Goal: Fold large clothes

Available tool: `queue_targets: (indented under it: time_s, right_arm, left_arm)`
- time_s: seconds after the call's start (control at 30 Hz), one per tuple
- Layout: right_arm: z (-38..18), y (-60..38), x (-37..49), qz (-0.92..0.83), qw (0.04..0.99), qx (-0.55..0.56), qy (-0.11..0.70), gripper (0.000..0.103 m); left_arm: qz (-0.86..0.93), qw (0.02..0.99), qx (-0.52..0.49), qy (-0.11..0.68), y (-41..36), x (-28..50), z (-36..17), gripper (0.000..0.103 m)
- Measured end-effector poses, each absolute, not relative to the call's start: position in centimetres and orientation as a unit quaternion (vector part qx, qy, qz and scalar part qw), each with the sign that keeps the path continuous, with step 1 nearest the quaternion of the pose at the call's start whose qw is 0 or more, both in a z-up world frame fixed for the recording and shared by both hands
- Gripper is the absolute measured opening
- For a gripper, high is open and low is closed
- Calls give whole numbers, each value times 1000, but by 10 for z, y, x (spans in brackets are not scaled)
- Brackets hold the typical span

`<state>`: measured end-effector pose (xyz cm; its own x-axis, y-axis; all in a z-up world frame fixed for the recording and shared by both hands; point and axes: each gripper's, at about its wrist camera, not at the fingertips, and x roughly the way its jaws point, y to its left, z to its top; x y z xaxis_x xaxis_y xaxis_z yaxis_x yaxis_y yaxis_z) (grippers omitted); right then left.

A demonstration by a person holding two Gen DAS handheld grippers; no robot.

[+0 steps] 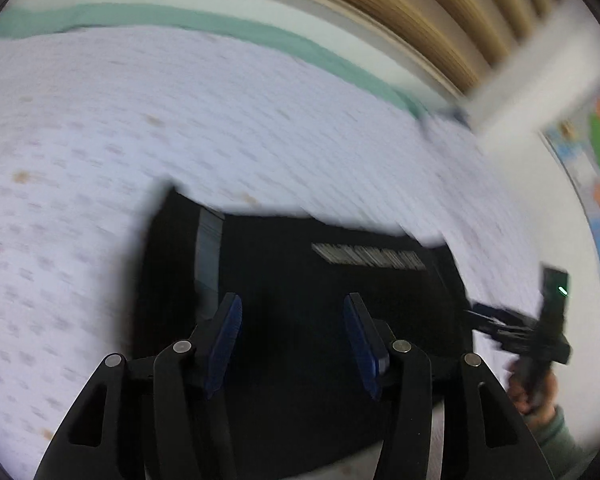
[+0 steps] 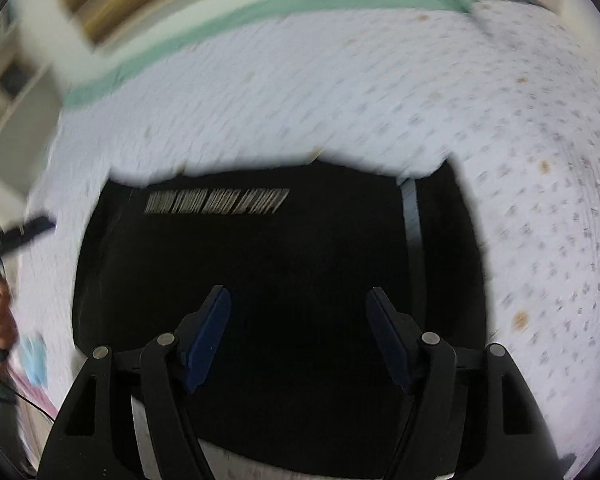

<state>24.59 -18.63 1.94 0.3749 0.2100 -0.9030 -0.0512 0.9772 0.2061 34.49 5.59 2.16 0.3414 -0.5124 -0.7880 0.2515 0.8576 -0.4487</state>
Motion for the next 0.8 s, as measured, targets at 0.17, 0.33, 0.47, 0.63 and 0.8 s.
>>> queue_targets:
  time_s: [0.17, 0.33, 0.47, 0.63, 0.8]
  right_arm:
    - [-24, -139, 229, 51, 811, -7, 583, 73]
    - [-65, -139, 234, 51, 792, 4, 608, 73]
    - [-57, -142, 240, 55, 788, 8, 613, 72]
    - [-9, -156, 260, 57, 824, 31, 563, 70]
    - [-44, -170, 303, 30, 806, 53, 589, 69]
  left_arm:
    - [-255, 766, -80, 585, -16, 317, -43, 54]
    - [-209, 756, -50, 618, -31, 329, -94, 52]
    - [-219, 747, -70, 624, -23, 336, -75, 49]
    - [-235, 769, -79, 589, -21, 353, -34, 51]
    - [-213, 759, -91, 608, -24, 395, -64, 52]
